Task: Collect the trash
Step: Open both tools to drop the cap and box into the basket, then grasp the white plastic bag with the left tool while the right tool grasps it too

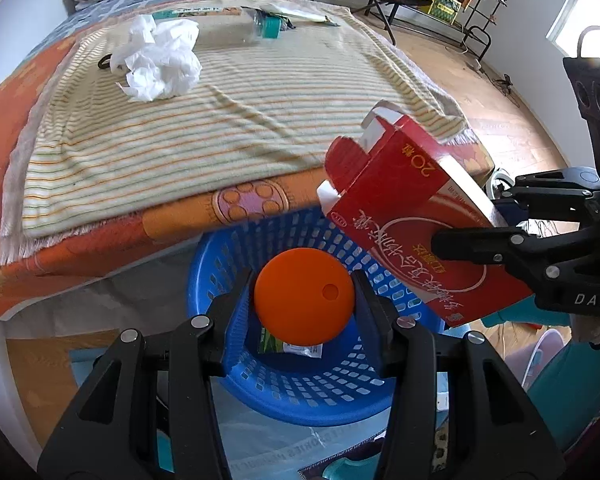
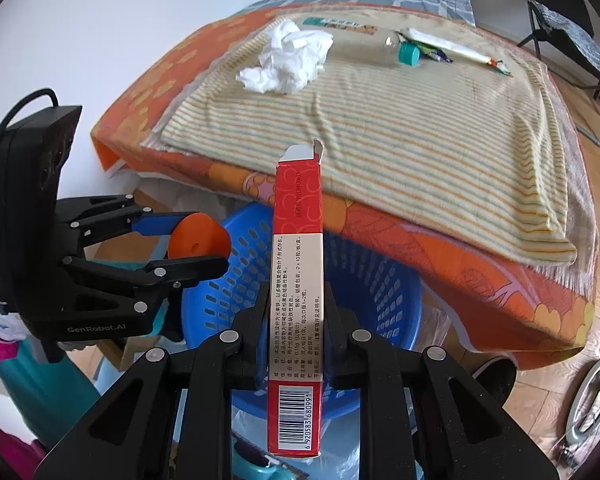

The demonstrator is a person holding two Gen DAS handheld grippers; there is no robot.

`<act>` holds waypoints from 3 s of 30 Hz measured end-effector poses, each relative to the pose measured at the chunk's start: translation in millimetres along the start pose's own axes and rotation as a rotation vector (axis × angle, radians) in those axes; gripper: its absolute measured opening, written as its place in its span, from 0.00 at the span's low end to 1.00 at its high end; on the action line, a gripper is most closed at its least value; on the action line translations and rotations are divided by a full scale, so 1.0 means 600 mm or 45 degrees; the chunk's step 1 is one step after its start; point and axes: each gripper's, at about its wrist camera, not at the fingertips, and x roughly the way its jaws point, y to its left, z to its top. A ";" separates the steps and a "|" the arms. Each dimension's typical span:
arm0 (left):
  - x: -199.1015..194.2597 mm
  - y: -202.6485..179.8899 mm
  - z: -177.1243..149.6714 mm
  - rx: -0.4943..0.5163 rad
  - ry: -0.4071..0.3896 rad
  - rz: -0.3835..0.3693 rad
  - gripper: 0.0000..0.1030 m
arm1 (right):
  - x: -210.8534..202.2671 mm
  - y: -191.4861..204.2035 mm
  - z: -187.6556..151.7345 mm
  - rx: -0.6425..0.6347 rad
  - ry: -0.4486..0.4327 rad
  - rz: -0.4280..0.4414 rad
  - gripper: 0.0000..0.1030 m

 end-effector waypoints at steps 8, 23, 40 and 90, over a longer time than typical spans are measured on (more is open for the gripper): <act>0.005 -0.005 -0.009 -0.002 0.019 0.000 0.47 | 0.009 -0.007 -0.005 0.021 0.031 0.006 0.22; 0.003 -0.009 -0.009 0.004 0.027 0.004 0.60 | 0.012 -0.027 -0.001 0.114 0.059 0.018 0.45; -0.019 0.029 0.032 -0.062 -0.059 0.043 0.60 | -0.012 -0.041 0.029 0.117 -0.054 -0.058 0.46; 0.057 0.323 0.337 -0.587 -0.158 0.024 0.44 | 0.159 -0.043 0.315 0.136 -0.108 0.185 0.54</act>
